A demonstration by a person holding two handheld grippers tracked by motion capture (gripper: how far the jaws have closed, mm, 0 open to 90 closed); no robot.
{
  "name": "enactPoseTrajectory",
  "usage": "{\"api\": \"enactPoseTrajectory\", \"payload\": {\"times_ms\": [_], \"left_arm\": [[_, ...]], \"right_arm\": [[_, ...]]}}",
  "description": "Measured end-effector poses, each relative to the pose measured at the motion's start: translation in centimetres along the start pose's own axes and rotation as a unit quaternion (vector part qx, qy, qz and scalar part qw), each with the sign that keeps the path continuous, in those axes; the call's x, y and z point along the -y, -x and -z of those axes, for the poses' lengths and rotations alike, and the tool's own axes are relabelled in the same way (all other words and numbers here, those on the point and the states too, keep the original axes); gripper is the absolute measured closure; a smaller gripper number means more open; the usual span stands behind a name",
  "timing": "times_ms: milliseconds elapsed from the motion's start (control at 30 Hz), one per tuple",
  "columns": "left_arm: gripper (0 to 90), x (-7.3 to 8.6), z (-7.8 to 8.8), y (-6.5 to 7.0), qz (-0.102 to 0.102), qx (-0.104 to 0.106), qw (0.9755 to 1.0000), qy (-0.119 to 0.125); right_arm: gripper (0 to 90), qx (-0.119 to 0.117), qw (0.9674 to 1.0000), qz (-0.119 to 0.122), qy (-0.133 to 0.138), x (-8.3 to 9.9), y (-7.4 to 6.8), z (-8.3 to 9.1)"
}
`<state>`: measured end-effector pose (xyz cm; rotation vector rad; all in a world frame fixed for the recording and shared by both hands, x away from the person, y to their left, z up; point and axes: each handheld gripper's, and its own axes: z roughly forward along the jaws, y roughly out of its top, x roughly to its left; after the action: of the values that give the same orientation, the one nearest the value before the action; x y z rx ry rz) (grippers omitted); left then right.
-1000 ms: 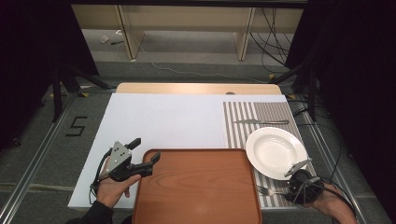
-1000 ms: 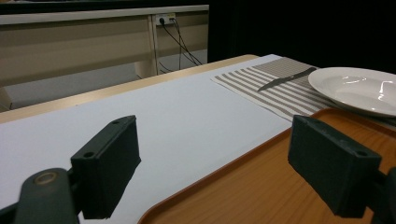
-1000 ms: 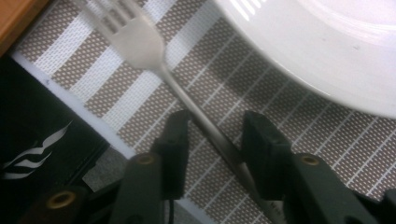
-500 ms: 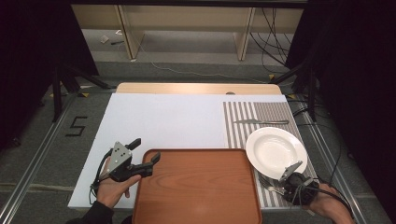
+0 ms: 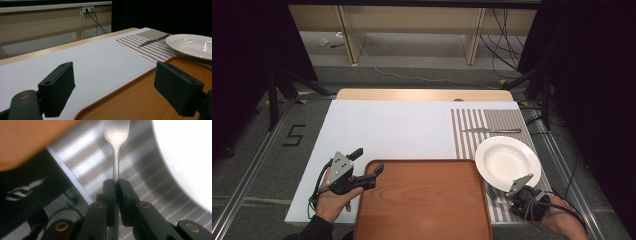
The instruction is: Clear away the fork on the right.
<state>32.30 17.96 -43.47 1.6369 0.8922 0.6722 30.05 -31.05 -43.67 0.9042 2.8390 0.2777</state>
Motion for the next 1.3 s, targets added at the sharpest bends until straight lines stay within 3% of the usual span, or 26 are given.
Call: {"api": "enactPoseTrajectory", "payload": {"times_ms": [267, 433, 600, 833, 1100, 1300], "left_arm": [[16.3, 0.0, 0.0, 0.0, 0.002, -0.001, 1.0, 0.002], [16.3, 0.0, 0.1, -0.1, 0.0, -0.001, 1.0, 0.004], [16.3, -0.1, 0.1, 0.0, 0.0, -0.002, 1.0, 0.007], [16.3, -0.1, 0.2, 0.0, -0.001, -0.001, 1.0, 0.008], [16.3, -0.1, 0.2, 0.0, 0.0, -0.003, 0.9999, 0.01], [16.3, -0.1, 0.1, 0.0, 0.0, -0.003, 0.9999, 0.01]], "right_arm": [[84.8, -0.005, 0.9973, 0.022, 0.07, -2.2, -1.5, 1.6], [84.8, -0.024, 0.9929, 0.014, 0.116, -3.3, -1.9, 2.4], [84.8, -0.042, 0.9891, 0.001, 0.141, -4.5, -2.2, 2.5], [84.9, -0.067, 0.9841, 0.003, 0.165, -6.2, -2.9, 2.6], [84.9, -0.084, 0.9826, 0.02, 0.165, -8.6, -4.1, 2.1], [84.8, -0.099, 0.9822, 0.017, 0.159, -9.8, -4.6, 1.4]]}}
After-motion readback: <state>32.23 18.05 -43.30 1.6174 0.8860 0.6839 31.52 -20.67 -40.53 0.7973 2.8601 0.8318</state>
